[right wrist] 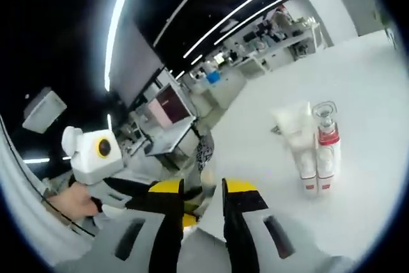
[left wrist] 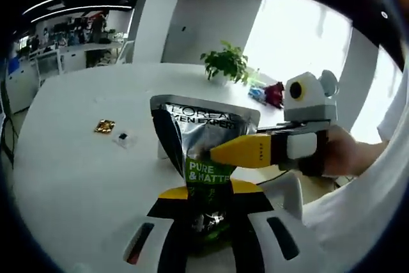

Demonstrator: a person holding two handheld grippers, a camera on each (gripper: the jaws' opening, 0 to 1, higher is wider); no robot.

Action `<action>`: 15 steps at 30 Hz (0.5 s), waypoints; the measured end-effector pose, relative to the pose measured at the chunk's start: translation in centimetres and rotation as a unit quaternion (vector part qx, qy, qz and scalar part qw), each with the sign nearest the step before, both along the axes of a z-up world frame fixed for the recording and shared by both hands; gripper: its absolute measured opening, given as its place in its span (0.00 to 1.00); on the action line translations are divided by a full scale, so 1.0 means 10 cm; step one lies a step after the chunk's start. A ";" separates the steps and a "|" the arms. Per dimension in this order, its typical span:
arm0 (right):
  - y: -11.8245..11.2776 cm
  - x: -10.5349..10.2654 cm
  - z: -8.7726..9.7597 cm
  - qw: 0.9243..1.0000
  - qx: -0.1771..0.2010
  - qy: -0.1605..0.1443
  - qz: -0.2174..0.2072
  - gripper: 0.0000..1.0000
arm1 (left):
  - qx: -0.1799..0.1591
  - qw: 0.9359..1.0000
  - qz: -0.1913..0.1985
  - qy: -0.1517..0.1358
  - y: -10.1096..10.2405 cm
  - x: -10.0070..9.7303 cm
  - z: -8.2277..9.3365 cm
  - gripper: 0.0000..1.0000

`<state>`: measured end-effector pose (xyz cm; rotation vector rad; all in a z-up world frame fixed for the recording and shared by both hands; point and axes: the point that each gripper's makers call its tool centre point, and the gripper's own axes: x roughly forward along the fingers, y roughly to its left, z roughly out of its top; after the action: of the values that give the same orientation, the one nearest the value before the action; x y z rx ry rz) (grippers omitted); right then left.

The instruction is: Arrange the skincare products in the storage area until every visible bottle or jar stands upright without overlapping.

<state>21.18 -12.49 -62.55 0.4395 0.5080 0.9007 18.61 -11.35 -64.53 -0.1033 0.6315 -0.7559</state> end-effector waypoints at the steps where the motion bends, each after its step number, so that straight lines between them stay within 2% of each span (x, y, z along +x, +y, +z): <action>1: 0.02 -0.02 -0.01 1.000 0.010 0.016 -0.001 0.18 | 0.000 1.000 0.003 0.002 0.01 0.00 -0.01 0.17; 4: 0.03 -0.03 -0.02 1.000 0.014 0.022 -0.004 0.16 | 0.000 1.000 0.005 0.004 0.01 -0.02 -0.01 0.18; 6: 0.04 -0.05 0.01 1.000 0.022 0.018 -0.001 0.13 | -0.015 1.000 0.005 0.010 0.02 -0.03 -0.01 0.20; 11: 0.06 -0.08 0.05 0.999 0.038 0.020 0.007 0.07 | -0.028 0.999 -0.004 0.014 -0.02 -0.05 0.01 0.26; 15: 0.06 -0.09 0.08 0.999 0.046 0.023 0.014 0.05 | -0.033 0.999 -0.008 0.007 -0.02 -0.06 0.03 0.29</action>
<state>20.26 -11.88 -61.80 0.5388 0.5183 0.9448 18.02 -11.52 -64.23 -0.1649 0.6208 -0.7924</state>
